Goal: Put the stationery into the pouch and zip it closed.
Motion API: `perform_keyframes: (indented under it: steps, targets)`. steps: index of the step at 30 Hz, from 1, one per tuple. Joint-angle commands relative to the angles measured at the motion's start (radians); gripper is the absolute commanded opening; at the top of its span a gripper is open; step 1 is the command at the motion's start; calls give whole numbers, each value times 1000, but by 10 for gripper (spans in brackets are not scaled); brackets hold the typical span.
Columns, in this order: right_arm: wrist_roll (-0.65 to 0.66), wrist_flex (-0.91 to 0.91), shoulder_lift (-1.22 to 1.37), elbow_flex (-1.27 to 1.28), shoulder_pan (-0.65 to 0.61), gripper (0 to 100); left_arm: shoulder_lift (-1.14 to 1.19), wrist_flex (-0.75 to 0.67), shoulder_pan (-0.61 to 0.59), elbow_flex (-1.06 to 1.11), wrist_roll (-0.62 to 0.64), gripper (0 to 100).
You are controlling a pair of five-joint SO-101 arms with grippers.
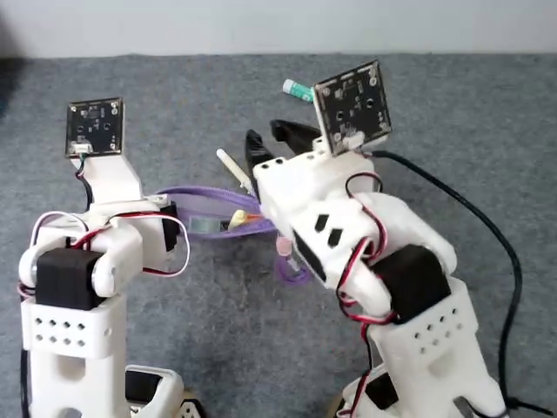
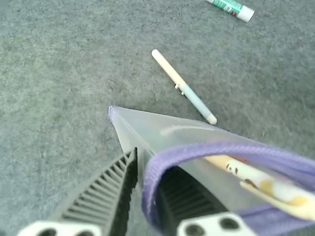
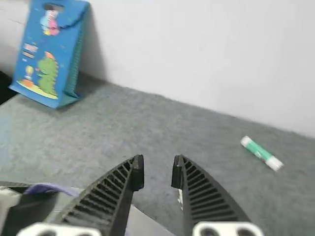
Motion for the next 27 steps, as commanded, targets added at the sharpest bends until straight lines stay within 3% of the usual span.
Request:
perform_keyframes:
  steps: [1, 4, 9, 15, 20, 27]
  targets:
    - [-14, 65, 33, -54, 59, 104, -9, 25, -60, -51, 11, 12]
    - [-60, 165, 67, -114, 31, 103, -9, 37, -120, -50, 11, 12]
    - [-146, 343, 128, -157, -160, 37, -8, 35, -127, -50, 11, 12]
    - [-244, 259, 278, -155, -252, 25, -8, 35, -127, -50, 11, 12]
    - [-241, 108, 366, -180, -209, 25, -8, 37, -130, -50, 11, 12]
    - [-157, 105, 380, -270, -28, 28, -11, 74, -199, -51, 5, 12]
